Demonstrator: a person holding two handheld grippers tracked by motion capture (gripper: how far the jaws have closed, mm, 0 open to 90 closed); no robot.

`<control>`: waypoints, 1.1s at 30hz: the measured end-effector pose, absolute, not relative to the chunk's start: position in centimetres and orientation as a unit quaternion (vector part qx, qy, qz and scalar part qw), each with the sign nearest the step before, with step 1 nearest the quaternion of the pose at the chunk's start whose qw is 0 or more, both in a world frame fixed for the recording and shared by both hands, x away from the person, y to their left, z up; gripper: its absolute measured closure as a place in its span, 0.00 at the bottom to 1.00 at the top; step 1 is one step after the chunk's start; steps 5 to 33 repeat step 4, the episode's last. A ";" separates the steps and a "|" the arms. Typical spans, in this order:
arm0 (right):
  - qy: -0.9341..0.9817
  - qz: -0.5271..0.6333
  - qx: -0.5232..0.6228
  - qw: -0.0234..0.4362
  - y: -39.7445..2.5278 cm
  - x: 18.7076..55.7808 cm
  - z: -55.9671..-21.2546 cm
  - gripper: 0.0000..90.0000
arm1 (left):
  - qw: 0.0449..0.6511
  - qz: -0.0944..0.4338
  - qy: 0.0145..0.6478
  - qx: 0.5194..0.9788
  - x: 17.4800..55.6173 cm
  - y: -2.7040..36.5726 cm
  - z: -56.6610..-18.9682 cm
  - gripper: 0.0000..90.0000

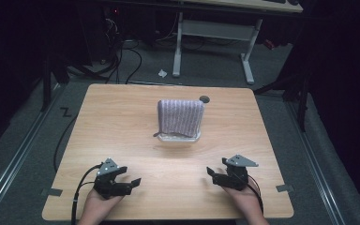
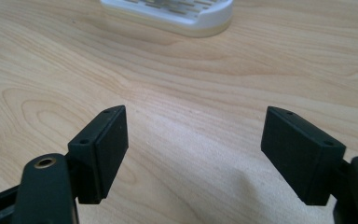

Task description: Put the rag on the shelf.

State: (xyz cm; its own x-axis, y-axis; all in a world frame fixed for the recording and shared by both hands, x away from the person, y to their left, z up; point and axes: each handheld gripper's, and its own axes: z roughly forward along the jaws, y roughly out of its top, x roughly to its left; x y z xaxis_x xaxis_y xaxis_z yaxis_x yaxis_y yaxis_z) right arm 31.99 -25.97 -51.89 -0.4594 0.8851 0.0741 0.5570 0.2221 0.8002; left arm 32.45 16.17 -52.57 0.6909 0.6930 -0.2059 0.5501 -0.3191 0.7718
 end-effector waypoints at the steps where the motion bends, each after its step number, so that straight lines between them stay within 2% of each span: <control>1: 0.754 0.402 0.477 0.206 -25.8 32.0 -51.9 0.26 | 0.429 0.091 0.382 0.814 32.5 16.1 -52.7 0.24; 4: 0.762 0.392 0.471 0.211 -25.5 31.9 -52.1 0.26 | 0.436 0.078 0.387 0.809 32.9 16.4 -52.7 0.24; 33: 0.762 0.392 0.471 0.211 -25.5 31.9 -52.1 0.26 | 0.436 0.078 0.387 0.809 32.9 16.4 -52.7 0.24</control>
